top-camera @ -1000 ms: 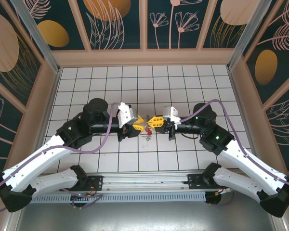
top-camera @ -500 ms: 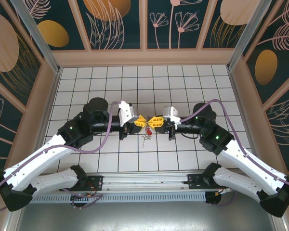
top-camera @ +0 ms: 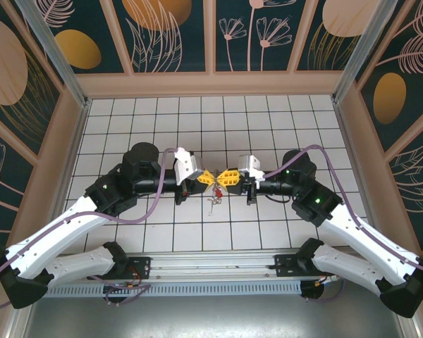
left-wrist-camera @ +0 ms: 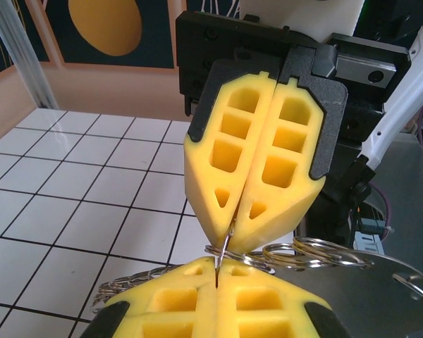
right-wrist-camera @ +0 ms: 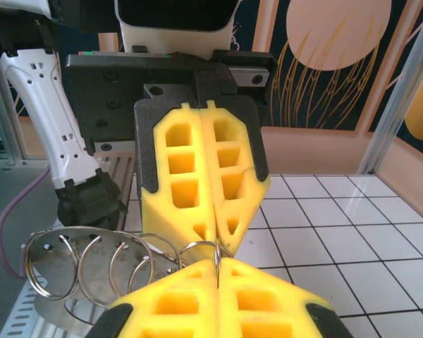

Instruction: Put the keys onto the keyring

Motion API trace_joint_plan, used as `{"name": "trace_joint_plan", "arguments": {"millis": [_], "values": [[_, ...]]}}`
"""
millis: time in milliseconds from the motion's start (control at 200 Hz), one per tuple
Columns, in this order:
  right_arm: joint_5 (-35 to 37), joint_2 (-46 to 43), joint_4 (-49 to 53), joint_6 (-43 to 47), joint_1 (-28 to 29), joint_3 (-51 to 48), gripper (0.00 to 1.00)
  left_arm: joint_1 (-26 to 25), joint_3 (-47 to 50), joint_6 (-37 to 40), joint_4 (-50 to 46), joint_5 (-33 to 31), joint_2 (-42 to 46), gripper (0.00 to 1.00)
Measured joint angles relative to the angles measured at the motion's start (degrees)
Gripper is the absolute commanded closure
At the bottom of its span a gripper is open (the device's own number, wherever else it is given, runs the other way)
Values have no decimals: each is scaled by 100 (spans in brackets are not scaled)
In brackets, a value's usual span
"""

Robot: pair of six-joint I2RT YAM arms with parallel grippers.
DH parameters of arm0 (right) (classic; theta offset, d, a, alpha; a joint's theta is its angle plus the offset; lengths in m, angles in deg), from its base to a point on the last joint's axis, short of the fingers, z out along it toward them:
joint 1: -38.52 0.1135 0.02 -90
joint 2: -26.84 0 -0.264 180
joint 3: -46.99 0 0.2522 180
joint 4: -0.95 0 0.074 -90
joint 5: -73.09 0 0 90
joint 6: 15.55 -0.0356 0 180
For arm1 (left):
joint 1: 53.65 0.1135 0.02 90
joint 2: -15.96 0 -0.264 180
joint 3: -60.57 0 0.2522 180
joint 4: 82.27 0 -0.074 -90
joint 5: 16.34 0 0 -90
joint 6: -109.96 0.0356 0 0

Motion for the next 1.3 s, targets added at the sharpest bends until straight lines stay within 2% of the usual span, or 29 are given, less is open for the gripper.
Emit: {"name": "trace_joint_plan", "arguments": {"millis": [45, 150, 205, 485, 721, 911, 1081, 1301], "values": [[22, -17, -26, 0, 0, -24, 100, 0, 0, 0, 2, -4, 0, 100], [96, -70, -76, -22, 0, -101, 80, 0, 33, 0, 39, -24, 2, 100], [151, -98, -127, -44, 0, -157, 74, -9, 61, 2, 61, -55, 7, 100], [638, -444, -175, -275, -94, -570, 64, -9, 190, 179, 63, -664, 116, 100], [1720, -741, -229, -850, -190, -1248, 60, -4, 592, 236, 63, -894, 260, 100], [2413, -186, -243, -1633, -555, -1626, 60, -4, 1014, 166, 68, -955, 490, 100], [2540, 525, -258, -2070, -614, -1784, 61, -4, 1384, -63, 146, -970, 831, 100], [2354, 1624, -647, -2439, -612, -1853, 61, -4, 1867, -599, 564, -949, 1078, 100]]}}
